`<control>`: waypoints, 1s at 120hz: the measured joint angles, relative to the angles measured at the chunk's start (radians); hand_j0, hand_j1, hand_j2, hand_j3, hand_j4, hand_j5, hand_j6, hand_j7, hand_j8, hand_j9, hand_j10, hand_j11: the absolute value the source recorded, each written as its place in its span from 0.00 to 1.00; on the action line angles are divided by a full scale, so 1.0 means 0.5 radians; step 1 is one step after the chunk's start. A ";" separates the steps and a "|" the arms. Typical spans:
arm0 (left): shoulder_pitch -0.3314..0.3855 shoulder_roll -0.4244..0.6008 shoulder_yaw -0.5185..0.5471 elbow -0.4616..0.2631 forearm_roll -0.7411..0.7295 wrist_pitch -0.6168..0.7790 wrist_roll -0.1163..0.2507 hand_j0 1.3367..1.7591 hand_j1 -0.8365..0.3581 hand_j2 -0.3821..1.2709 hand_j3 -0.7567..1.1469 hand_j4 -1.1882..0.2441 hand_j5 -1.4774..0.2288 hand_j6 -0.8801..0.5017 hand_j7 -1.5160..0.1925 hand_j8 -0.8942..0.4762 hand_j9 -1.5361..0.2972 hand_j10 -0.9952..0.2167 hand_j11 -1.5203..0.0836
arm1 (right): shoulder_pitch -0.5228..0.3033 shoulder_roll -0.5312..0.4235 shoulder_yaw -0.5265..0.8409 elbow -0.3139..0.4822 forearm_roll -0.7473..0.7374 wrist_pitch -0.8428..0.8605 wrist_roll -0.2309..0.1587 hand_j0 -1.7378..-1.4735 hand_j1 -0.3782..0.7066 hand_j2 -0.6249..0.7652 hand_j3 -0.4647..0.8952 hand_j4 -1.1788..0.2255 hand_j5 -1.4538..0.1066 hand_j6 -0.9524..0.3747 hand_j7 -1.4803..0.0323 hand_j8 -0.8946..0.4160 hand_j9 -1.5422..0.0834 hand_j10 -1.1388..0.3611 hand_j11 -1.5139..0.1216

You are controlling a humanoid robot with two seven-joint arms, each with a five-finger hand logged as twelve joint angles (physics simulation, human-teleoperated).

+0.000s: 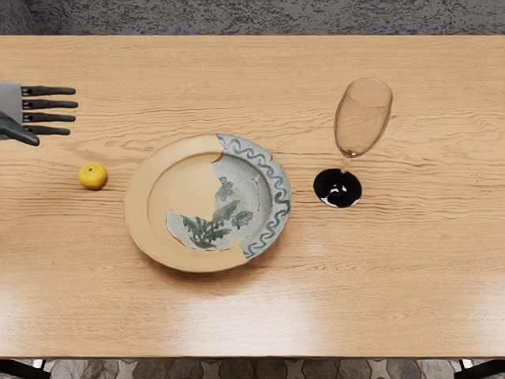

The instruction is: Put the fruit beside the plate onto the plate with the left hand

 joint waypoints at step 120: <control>0.114 -0.283 -0.510 -0.936 2.170 0.519 0.290 0.76 0.97 0.23 0.40 0.81 0.85 0.62 0.87 0.63 0.82 0.80 0.93 | 0.002 0.000 0.002 0.016 -0.002 0.000 0.000 0.30 0.04 0.45 0.34 0.83 0.92 0.71 0.97 0.67 0.94 0.75 0.91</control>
